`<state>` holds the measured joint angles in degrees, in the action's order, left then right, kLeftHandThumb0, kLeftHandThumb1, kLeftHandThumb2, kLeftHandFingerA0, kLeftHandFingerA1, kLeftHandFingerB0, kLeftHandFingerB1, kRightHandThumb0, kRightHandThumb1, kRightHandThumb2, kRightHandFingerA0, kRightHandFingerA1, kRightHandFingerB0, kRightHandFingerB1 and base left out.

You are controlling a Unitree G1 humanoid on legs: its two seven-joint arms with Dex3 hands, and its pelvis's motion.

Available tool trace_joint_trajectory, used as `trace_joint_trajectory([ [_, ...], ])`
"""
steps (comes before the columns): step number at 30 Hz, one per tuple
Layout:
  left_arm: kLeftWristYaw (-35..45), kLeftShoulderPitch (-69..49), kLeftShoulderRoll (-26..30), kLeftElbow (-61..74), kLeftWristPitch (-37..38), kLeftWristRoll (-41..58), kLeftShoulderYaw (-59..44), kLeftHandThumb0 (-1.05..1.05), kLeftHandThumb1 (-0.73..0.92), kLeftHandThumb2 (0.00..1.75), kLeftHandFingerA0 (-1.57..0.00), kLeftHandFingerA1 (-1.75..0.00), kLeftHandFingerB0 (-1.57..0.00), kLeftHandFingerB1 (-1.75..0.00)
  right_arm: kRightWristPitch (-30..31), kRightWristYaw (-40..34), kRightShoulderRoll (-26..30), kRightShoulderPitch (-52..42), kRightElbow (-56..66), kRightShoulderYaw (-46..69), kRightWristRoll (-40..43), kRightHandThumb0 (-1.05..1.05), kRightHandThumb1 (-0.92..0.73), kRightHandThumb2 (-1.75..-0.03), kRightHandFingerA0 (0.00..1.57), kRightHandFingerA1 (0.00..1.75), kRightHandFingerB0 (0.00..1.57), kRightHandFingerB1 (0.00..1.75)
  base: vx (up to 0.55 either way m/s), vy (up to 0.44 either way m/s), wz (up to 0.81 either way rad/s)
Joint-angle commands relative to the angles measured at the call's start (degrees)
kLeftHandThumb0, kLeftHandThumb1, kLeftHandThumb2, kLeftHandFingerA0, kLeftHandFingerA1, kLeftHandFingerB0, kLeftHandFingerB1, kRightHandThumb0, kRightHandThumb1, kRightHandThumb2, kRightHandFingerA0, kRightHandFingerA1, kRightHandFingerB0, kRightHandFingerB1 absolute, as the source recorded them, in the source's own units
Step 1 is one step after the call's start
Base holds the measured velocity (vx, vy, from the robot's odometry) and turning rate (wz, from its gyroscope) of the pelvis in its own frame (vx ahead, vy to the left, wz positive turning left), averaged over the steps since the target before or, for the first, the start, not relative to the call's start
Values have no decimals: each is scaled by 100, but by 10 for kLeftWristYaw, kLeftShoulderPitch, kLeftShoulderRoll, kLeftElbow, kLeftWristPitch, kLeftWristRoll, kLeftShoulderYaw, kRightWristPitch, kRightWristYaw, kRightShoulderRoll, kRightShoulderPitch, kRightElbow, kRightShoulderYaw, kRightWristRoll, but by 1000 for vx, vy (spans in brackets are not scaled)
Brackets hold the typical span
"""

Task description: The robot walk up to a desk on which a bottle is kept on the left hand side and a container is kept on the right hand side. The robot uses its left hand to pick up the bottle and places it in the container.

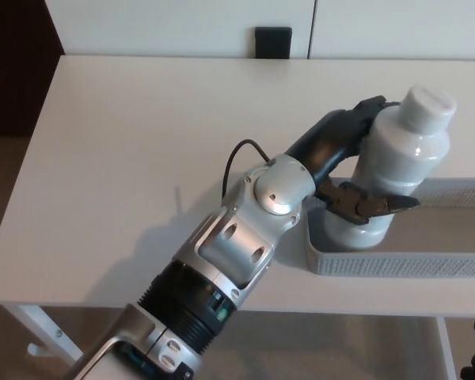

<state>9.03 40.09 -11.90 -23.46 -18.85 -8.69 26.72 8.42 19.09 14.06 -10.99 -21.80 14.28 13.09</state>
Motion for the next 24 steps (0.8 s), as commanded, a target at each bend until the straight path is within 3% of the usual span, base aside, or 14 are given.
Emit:
trace_joint_trajectory([
  [1,43,9,15,27,5,5,-11,-97,64,60,0,0,0,-1,9,-1,13,4,1,2,-4,-43,-49,-54,65,59,51,49,0,0,0],
  [2,48,10,18,29,9,6,-13,-101,55,68,0,0,0,-1,5,0,14,5,-2,2,-5,-46,-49,-54,66,59,52,48,0,0,0],
  [8,69,15,39,51,33,4,-18,-101,62,60,0,0,0,0,7,-1,15,6,-3,1,-5,-44,-49,-54,65,59,52,48,0,0,0],
  [15,108,33,66,214,5,36,-57,-94,62,60,0,0,0,-1,7,2,18,13,-7,0,-4,-43,-48,-53,68,61,51,49,0,0,0],
  [16,115,41,66,250,-12,48,-68,-100,49,78,0,0,0,-1,7,3,20,15,-8,-1,-4,-45,-45,-53,67,61,51,49,0,0,0],
  [17,116,42,66,255,-15,49,-70,-100,49,78,0,0,0,-1,6,3,20,15,-8,-1,-4,-45,-45,-53,67,61,51,49,0,0,0],
  [18,121,49,65,283,-39,60,-79,-93,58,60,0,0,0,-1,8,3,19,16,-8,0,-3,-44,-46,-54,67,61,52,49,0,0,0],
  [21,130,87,72,390,-98,86,-116,-92,58,59,0,0,0,0,13,-3,16,19,-1,-1,-3,-42,-49,-54,68,61,53,51,0,0,0],
  [23,130,87,72,390,-98,86,-116,-92,58,59,0,0,0,0,13,-3,16,19,-1,-1,-3,-42,-49,-54,68,61,53,51,0,0,0],
  [24,133,110,77,441,-118,113,-148,-87,57,58,0,0,0,0,14,-7,16,23,2,-4,-7,-39,-32,-82,65,72,43,61,0,0,0],
])
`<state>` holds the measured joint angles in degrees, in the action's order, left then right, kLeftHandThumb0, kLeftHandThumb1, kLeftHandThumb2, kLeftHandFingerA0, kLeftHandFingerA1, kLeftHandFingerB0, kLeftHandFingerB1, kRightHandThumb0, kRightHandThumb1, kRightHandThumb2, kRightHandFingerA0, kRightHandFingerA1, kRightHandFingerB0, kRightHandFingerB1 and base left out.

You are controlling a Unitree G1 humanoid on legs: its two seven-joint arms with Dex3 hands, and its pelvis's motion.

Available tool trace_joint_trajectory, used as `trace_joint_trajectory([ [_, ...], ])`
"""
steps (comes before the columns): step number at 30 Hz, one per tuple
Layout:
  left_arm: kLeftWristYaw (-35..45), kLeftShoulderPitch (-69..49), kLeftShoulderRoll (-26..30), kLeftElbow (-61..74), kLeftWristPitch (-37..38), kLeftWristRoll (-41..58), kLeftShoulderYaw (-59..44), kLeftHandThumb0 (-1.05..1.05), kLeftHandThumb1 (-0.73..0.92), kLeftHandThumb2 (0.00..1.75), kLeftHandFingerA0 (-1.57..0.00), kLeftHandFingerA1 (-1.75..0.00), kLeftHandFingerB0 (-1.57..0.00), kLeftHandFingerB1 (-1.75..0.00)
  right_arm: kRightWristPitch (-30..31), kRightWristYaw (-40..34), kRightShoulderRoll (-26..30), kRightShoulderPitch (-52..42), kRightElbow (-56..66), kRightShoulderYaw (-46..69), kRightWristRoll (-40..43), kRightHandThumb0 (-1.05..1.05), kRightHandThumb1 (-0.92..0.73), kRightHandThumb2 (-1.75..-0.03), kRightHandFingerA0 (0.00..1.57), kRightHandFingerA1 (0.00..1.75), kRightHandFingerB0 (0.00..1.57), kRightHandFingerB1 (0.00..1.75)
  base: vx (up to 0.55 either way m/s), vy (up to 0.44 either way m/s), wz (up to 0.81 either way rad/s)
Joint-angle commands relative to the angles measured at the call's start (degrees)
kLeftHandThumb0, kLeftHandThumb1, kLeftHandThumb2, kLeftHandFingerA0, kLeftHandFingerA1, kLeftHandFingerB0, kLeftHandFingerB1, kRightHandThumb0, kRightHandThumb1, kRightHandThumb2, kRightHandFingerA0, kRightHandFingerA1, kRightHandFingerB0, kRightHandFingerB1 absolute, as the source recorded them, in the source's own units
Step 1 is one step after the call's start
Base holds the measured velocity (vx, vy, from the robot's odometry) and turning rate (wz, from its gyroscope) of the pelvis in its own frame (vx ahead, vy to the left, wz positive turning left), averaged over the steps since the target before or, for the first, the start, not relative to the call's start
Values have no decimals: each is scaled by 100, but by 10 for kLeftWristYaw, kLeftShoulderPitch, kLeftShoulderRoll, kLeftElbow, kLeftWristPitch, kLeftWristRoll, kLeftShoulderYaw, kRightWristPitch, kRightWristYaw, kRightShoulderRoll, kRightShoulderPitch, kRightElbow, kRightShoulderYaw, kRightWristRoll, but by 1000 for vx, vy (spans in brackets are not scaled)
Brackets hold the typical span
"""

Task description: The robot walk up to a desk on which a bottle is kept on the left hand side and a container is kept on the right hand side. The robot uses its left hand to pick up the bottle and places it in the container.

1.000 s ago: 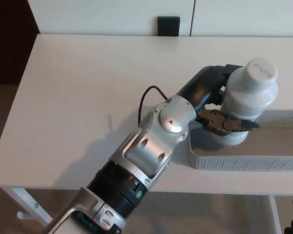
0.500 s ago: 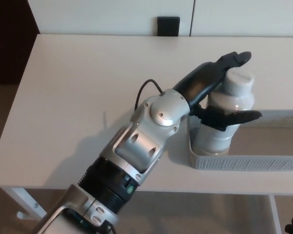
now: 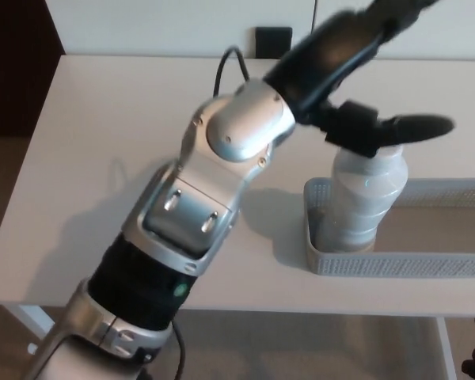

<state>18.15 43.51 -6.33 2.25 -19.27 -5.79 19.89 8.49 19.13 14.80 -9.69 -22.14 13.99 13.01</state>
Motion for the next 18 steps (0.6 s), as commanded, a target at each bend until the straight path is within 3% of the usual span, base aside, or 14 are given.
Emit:
trace_joint_trajectory([
  [1,44,97,28,226,-135,119,-116,-86,55,58,0,0,0,0,15,-11,11,15,4,-2,-9,-40,-33,-82,64,72,44,60,0,0,0],
  [4,46,117,45,255,-144,141,-150,-90,55,59,0,0,0,-1,16,-12,12,19,2,-2,-10,-42,-33,-82,65,72,45,60,0,0,0],
  [5,39,140,88,315,-160,162,-219,-82,40,91,0,0,0,-6,10,-13,15,27,-6,-3,-14,-46,-34,-81,71,73,48,61,0,0,0],
  [7,36,130,115,349,-157,165,-255,-86,44,93,0,0,0,-8,6,-10,23,25,-8,-5,-20,-49,-34,-82,71,73,46,60,0,0,0],
  [8,40,96,140,371,-142,170,-291,-76,41,87,-5,-18,0,-18,5,-9,26,21,-6,-7,-24,-48,-34,-82,69,72,44,59,0,0,0],
  [10,44,51,166,402,-130,176,-333,-76,41,87,-5,-18,0,-18,6,-5,32,15,-2,-10,-28,-48,-34,-82,69,72,44,59,0,0,0],
  [11,44,-21,177,416,-102,175,-385,-64,40,69,-20,-42,-10,-34,8,-1,36,9,1,-10,-28,-47,-36,-84,66,71,44,59,0,0,0],
  [12,44,-21,177,416,-102,175,-385,-64,40,69,-20,-42,-10,-34,8,-1,36,9,1,-10,-28,-47,-36,-84,66,71,44,59,0,0,0],
  [14,52,-180,180,418,-40,189,-498,-58,39,67,-23,-43,-14,-35,14,4,41,-6,5,-9,-28,-46,-35,-83,67,72,44,59,0,0,0],
  [16,70,-259,170,390,-41,240,-566,-54,41,65,-16,-40,-12,-33,15,7,43,-13,5,-6,-26,-44,-34,-82,66,72,45,60,0,0,0],
  [17,98,-349,163,314,-29,287,-648,-28,43,93,-3,-50,0,-47,13,11,44,-18,2,-5,-24,-45,-34,-81,66,72,46,60,0,0,0],
  [18,107,-379,161,283,-17,292,-672,-27,46,95,-3,-50,0,-47,10,13,43,-19,-3,-5,-23,-44,-34,-81,67,72,46,61,0,0,0],
])
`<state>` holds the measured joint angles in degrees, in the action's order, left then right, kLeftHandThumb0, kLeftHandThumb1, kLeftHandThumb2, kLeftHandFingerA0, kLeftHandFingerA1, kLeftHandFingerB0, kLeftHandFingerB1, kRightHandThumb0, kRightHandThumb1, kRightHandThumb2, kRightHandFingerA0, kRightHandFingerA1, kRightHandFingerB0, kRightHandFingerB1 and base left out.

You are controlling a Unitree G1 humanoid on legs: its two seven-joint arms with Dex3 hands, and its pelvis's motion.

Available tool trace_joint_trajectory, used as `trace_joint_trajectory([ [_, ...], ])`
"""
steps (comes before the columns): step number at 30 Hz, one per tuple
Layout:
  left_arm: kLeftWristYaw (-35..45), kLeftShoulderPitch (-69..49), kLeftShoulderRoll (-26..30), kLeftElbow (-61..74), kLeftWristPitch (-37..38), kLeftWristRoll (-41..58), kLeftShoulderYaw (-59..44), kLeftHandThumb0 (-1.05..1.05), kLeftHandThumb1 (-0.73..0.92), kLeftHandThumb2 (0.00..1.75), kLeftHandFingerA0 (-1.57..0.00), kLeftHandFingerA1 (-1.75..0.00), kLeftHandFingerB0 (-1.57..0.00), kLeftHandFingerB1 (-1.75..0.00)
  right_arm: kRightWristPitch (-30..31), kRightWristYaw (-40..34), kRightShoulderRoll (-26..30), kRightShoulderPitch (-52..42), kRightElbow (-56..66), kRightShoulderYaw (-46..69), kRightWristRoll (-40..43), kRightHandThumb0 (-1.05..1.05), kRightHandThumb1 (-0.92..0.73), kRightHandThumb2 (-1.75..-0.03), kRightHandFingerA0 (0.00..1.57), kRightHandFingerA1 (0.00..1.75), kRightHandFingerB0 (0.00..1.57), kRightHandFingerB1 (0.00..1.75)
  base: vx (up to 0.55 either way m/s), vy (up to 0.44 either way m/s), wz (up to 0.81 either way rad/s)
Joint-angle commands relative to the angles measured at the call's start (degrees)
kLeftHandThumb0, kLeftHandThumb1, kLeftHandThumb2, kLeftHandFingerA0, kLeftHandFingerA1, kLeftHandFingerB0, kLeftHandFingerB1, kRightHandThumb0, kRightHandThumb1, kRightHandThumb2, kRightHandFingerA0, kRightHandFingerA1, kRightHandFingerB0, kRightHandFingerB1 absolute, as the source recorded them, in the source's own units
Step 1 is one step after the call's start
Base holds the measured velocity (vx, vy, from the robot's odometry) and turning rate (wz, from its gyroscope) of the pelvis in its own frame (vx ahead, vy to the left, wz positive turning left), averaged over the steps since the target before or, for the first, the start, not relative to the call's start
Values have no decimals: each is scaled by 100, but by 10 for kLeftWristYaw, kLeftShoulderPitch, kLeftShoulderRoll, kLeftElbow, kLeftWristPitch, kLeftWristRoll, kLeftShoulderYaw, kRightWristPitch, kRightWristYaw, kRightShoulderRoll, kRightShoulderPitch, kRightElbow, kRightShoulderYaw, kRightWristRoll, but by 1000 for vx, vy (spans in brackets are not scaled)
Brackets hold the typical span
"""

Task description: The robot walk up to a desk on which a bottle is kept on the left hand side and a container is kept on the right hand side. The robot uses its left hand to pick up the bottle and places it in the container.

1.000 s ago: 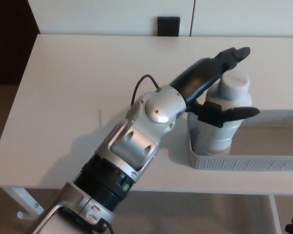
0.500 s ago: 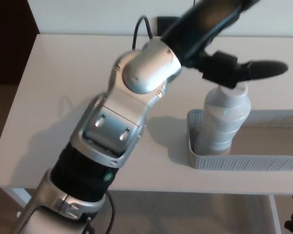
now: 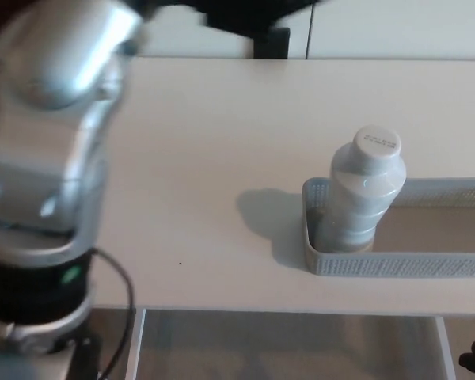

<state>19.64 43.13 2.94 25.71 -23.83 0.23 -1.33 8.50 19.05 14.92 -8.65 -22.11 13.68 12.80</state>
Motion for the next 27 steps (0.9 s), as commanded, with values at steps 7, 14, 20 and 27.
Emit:
trace_joint_trajectory([
  [7,75,-528,71,-200,101,205,-564,-46,40,66,-36,-48,-30,-40,2,11,45,-17,-40,6,-21,-44,-34,-82,65,71,44,60,0,0,0],
  [14,39,-585,96,-376,150,177,-580,-39,55,57,-49,-39,-36,-33,13,-1,42,-19,-44,23,-8,-40,-52,-55,64,58,55,51,0,0,1],
  [20,3,-619,122,-548,240,119,-534,-56,46,75,-37,-48,-31,-44,12,-4,34,-25,-48,32,1,-41,-50,-54,62,58,52,50,0,0,3],
  [27,-42,-644,130,-668,292,38,-437,-48,45,74,-46,-55,-35,-47,12,-10,31,-28,-44,37,5,-40,-50,-54,63,59,52,51,0,0,0],
])
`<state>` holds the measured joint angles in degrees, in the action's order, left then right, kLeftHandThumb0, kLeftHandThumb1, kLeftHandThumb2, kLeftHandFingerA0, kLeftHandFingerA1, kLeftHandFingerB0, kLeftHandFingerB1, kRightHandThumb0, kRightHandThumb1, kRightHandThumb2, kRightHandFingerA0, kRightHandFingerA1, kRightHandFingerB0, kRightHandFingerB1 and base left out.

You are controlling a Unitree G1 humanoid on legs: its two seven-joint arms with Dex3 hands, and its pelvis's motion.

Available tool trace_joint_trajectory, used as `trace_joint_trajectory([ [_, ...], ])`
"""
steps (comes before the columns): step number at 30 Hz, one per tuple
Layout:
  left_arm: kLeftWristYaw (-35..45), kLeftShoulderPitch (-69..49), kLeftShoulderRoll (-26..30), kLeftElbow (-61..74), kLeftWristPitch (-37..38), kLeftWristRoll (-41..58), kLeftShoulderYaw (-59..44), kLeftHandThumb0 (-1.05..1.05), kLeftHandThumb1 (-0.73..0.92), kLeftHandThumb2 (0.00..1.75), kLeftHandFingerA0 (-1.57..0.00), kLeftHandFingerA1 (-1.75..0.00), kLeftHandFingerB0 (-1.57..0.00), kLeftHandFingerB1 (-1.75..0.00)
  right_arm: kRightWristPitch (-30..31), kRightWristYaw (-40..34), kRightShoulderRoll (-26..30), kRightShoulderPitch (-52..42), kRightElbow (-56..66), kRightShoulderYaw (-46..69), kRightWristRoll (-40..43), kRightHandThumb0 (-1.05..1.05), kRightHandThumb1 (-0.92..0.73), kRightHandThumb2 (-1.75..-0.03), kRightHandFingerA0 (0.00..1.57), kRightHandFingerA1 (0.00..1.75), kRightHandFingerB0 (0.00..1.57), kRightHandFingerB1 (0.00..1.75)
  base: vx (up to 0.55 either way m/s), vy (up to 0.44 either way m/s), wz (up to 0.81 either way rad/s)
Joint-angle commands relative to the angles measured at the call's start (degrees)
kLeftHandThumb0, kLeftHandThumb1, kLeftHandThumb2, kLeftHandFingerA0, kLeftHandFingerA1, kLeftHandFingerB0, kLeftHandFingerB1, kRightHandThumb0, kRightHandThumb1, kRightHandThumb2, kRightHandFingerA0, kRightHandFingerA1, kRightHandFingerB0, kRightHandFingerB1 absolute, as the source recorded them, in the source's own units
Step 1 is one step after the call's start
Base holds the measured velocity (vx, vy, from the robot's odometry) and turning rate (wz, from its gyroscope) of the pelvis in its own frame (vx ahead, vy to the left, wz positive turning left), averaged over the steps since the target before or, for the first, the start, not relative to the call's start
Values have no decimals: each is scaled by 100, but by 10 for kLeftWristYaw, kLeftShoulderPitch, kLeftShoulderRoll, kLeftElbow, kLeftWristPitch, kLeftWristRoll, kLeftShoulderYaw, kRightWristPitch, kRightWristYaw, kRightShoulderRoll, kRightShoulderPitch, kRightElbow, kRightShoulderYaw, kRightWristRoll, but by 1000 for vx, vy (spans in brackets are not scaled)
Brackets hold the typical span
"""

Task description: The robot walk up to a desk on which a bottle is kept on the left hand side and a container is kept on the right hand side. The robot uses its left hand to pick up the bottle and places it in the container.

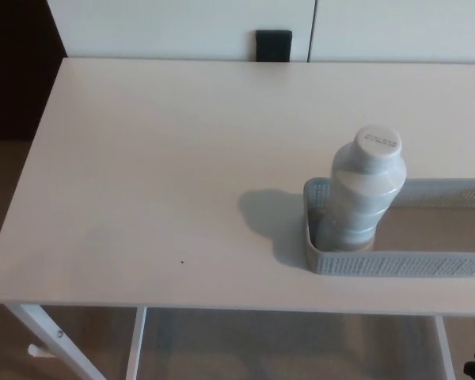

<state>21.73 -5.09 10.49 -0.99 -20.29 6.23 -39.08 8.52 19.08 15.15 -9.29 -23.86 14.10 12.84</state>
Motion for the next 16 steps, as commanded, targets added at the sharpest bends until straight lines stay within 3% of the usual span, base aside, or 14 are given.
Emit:
trace_joint_trajectory([
  [1,-73,-163,58,-419,261,-39,-39,-44,57,57,-45,-44,-37,-36,12,-11,29,-20,-25,33,4,-41,-50,-54,64,59,52,51,0,0,0],
  [2,-85,-162,64,-441,266,-57,-15,-44,57,57,-45,-44,-37,-36,13,-12,29,-19,-25,33,4,-41,-50,-54,64,59,52,51,0,0,0],
  [3,-89,-164,65,-447,259,-67,-1,-39,57,57,-47,-60,-36,-35,14,-11,29,-18,-24,33,4,-40,-50,-54,64,58,53,51,0,0,0],
  [4,-90,-166,65,-450,255,-71,7,-39,57,57,-47,-60,-36,-35,15,-11,30,-18,-25,32,4,-40,-50,-54,64,58,53,51,0,0,0],
  [5,-87,-161,67,-461,244,-74,18,-30,55,56,-57,-75,-36,-36,13,-10,31,-15,-27,31,3,-42,-50,-54,63,58,53,51,0,0,0],
  [6,-82,-159,72,-471,240,-82,34,-21,37,88,-45,-67,-21,-53,14,-9,31,-13,-27,31,3,-41,-49,-54,62,59,53,52,0,0,0],
  [7,-79,-157,76,-479,241,-87,45,-21,37,88,-45,-67,-21,-53,14,-9,31,-11,-28,31,3,-41,-49,-54,62,59,53,52,0,0,0],
  [8,-65,-158,80,-482,247,-96,62,-40,54,56,-32,-44,-31,-36,14,-12,31,-9,-29,31,1,-45,-34,-82,62,70,44,60,0,0,0],
  [9,-57,-159,84,-485,256,-101,73,-40,54,56,-32,-44,-31,-36,15,-14,31,-8,-30,30,0,-45,-34,-82,62,70,44,60,0,0,0],
  [10,-28,-165,84,-472,256,-94,77,-55,42,70,-18,-42,-23,-41,15,-15,31,-6,-31,30,0,-44,-33,-82,63,71,44,60,0,0,0],
  [13,17,-169,87,-465,262,-75,83,-58,42,71,-14,-40,-20,-40,15,-15,31,-2,-35,31,1,-45,-33,-81,65,72,46,61,0,0,0],
  [16,65,-170,95,-458,274,-58,95,-59,55,57,-16,-31,-20,-28,12,-16,30,-2,-35,29,-2,-47,-35,-82,60,69,45,60,0,0,0],
])
